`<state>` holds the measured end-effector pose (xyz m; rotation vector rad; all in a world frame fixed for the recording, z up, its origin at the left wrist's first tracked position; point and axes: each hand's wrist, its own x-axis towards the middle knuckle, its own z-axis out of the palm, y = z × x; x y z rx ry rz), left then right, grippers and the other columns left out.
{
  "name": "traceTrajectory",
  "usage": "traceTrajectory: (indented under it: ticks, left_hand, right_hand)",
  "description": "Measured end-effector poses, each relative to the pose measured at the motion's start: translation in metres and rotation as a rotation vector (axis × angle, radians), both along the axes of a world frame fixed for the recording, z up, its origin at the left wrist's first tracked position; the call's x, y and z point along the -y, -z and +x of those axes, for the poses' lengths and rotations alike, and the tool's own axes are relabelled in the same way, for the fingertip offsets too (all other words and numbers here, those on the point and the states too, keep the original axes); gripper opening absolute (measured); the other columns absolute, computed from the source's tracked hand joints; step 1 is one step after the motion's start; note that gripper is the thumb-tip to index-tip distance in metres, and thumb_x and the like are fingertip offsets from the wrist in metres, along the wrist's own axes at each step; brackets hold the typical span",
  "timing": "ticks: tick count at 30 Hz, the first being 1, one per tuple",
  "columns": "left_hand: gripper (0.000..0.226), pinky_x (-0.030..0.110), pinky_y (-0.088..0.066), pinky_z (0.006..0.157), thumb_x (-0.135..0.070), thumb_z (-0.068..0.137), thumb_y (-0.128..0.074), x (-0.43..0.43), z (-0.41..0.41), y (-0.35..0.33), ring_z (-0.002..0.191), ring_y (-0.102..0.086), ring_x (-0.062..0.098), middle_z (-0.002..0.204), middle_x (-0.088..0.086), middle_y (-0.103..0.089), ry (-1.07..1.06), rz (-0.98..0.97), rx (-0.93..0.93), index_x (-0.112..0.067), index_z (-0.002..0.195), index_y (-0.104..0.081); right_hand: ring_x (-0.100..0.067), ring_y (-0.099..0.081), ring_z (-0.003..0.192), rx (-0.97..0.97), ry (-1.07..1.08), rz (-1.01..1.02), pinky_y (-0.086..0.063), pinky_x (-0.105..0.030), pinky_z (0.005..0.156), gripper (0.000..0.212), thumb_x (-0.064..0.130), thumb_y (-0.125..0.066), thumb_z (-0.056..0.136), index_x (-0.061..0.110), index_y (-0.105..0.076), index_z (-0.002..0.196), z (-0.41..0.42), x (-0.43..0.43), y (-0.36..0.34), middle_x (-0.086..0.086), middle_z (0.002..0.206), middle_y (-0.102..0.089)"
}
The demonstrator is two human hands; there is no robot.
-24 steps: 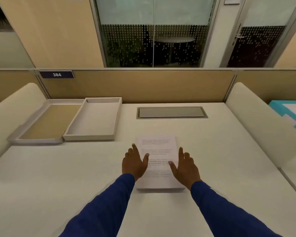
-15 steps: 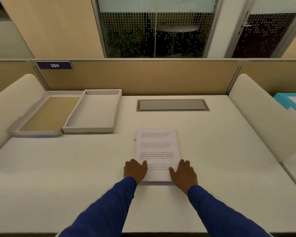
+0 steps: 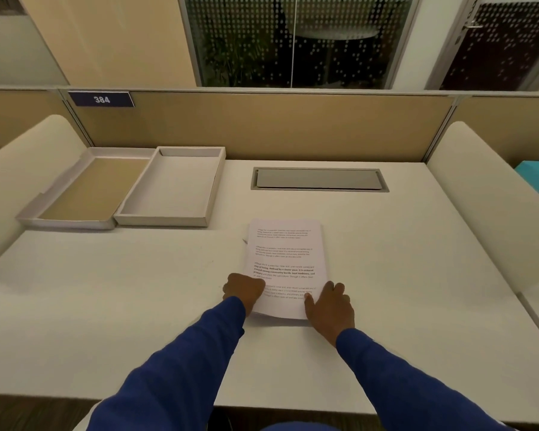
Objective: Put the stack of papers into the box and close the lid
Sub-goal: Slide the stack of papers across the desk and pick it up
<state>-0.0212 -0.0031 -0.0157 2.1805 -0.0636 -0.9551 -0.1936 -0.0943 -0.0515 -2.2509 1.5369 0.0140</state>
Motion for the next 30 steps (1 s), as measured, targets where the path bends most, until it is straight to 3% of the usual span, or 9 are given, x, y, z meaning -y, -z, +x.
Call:
traceTrajectory:
  ticks: [2, 4, 7, 10, 13, 17, 22, 27, 30]
  left_hand:
    - [0.039, 0.027, -0.054, 0.063, -0.012, 0.086, -0.069, -0.003, 0.002, 0.003, 0.074, -0.061, 0.019, 0.090, 0.004, -0.065, -0.036, -0.072, -0.046, 0.000, 0.122, -0.063]
    - [0.038, 0.023, -0.048, 0.056, -0.010, 0.086, -0.071, -0.005, 0.002, 0.005, 0.072, -0.060, 0.018, 0.084, 0.001, -0.063, -0.068, -0.123, -0.073, 0.000, 0.122, -0.064]
    - [0.047, 0.034, -0.060, 0.074, -0.011, 0.085, -0.076, -0.005, 0.001, 0.006, 0.092, -0.069, 0.030, 0.104, 0.011, -0.071, -0.113, -0.187, -0.130, 0.001, 0.128, -0.062]
    - [0.058, 0.050, -0.059, 0.097, -0.014, 0.083, -0.079, -0.006, 0.002, 0.006, 0.111, -0.068, 0.039, 0.124, 0.020, -0.069, -0.143, -0.247, -0.178, 0.002, 0.134, -0.057]
    - [0.055, 0.053, -0.061, 0.089, -0.014, 0.084, -0.079, -0.005, 0.005, 0.000, 0.110, -0.068, 0.041, 0.123, 0.021, -0.069, -0.151, -0.300, -0.235, 0.001, 0.133, -0.057]
    - [0.043, 0.037, -0.061, 0.068, -0.010, 0.087, -0.075, -0.005, 0.006, -0.004, 0.094, -0.071, 0.037, 0.111, 0.021, -0.072, -0.130, -0.340, -0.260, 0.001, 0.126, -0.061]
    - [0.037, 0.036, -0.062, 0.059, -0.012, 0.090, -0.073, -0.005, 0.010, -0.001, 0.087, -0.072, 0.033, 0.107, 0.019, -0.074, -0.091, -0.318, -0.279, -0.001, 0.124, -0.062]
    - [0.064, 0.050, -0.060, 0.093, -0.032, 0.087, -0.078, 0.000, 0.020, 0.003, 0.108, -0.069, 0.038, 0.123, 0.018, -0.069, -0.019, -0.199, -0.063, 0.000, 0.136, -0.053]
    - [0.065, 0.046, -0.064, 0.081, -0.039, 0.088, -0.076, 0.005, 0.026, 0.001, 0.101, -0.071, 0.036, 0.119, 0.018, -0.070, -0.006, -0.195, -0.054, 0.000, 0.135, -0.053]
  right_hand:
    - [-0.026, -0.055, 0.108, 0.010, 0.001, -0.005, -0.043, -0.030, 0.073, 0.055, 0.054, -0.046, 0.099, 0.008, -0.045, 0.130, 0.000, -0.001, 0.002, -0.009, 0.126, -0.049]
    - [-0.026, -0.055, 0.106, 0.015, 0.001, -0.010, -0.042, -0.030, 0.072, 0.054, 0.054, -0.046, 0.099, 0.009, -0.045, 0.129, -0.001, -0.001, 0.003, -0.008, 0.125, -0.049]
    - [-0.021, -0.051, 0.098, 0.018, -0.003, -0.015, -0.042, -0.030, 0.071, 0.054, 0.054, -0.046, 0.099, 0.009, -0.045, 0.128, -0.001, 0.000, 0.005, -0.007, 0.124, -0.049]
    - [-0.018, -0.043, 0.091, 0.021, -0.007, -0.019, -0.041, -0.030, 0.071, 0.054, 0.054, -0.047, 0.099, 0.009, -0.044, 0.129, -0.002, 0.002, 0.005, -0.007, 0.123, -0.049]
    - [-0.023, -0.054, 0.102, 0.028, -0.017, -0.015, -0.043, -0.030, 0.072, 0.054, 0.053, -0.046, 0.099, 0.009, -0.044, 0.130, -0.002, 0.002, 0.005, -0.008, 0.124, -0.049]
    - [-0.025, -0.056, 0.107, 0.038, -0.033, -0.002, -0.047, -0.030, 0.075, 0.056, 0.053, -0.046, 0.099, 0.009, -0.043, 0.133, -0.003, 0.003, 0.004, -0.008, 0.127, -0.049]
    - [-0.026, -0.056, 0.109, 0.042, -0.043, 0.007, -0.048, -0.031, 0.078, 0.058, 0.054, -0.046, 0.100, 0.008, -0.042, 0.135, -0.005, 0.004, 0.002, -0.009, 0.130, -0.048]
    - [-0.026, -0.057, 0.109, 0.046, -0.045, 0.016, -0.051, -0.033, 0.080, 0.058, 0.055, -0.046, 0.099, 0.009, -0.042, 0.135, -0.006, 0.005, -0.001, -0.009, 0.131, -0.048]
    - [-0.026, -0.057, 0.109, 0.061, -0.042, 0.026, -0.053, -0.033, 0.081, 0.059, 0.055, -0.047, 0.099, 0.010, -0.042, 0.135, -0.008, 0.005, -0.002, -0.009, 0.131, -0.048]
